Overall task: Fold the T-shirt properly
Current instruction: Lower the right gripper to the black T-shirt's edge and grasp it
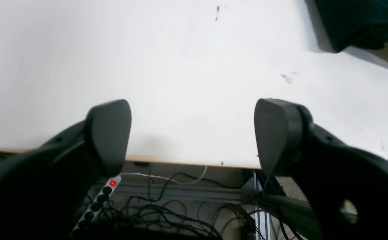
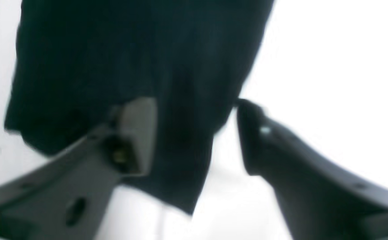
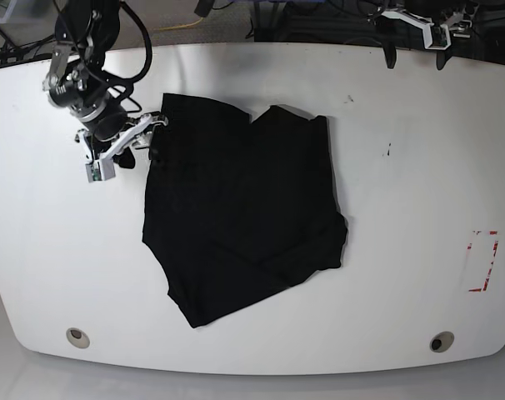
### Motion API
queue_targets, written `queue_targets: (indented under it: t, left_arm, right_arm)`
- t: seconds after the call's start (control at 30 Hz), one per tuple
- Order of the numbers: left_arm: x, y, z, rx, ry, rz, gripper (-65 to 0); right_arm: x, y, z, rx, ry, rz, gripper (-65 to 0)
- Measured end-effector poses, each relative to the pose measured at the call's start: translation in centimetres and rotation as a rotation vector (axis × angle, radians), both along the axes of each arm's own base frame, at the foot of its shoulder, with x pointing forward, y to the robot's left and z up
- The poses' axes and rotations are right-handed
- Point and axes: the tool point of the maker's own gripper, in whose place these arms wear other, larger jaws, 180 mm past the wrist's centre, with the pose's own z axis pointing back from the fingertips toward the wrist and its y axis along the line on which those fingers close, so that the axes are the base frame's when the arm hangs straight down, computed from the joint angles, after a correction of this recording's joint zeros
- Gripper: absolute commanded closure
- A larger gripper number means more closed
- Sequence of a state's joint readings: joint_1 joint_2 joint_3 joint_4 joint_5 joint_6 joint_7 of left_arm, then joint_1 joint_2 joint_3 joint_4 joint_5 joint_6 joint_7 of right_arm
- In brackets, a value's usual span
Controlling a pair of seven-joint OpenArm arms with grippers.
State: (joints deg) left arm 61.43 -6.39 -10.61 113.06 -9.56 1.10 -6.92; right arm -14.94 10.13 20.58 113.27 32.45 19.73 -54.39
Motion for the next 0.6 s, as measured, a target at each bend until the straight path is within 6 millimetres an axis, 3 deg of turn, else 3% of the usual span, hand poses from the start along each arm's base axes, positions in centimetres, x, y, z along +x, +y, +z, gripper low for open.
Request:
queue_targets:
  t: [0.1, 0.23, 0.37, 0.6]
  left_arm:
    - [-0.1, 0.1, 0.0, 0.001, 0.002, 0.003, -53.9]
    - [-0.4, 0.1, -0.1, 0.001, 0.013, 0.003, -53.9]
    - [-0.4, 0.1, -0.1, 0.003, 0.012, 0.004, -53.9]
    - [-0.3, 0.1, -0.1, 0.004, 0.009, 0.004, -53.9]
  right_arm:
    - [2.3, -0.4, 0.1, 0.016, -0.006, -0.008, -45.0]
    - [4.1, -1.5, -2.1, 0.037, 0.059, -0.03, -44.5]
    - [6.5, -2.8, -2.9, 0.066, 0.082, -0.065, -44.5]
    - [9.1, -3.3, -5.6, 0.138, 0.153, -0.049, -44.5]
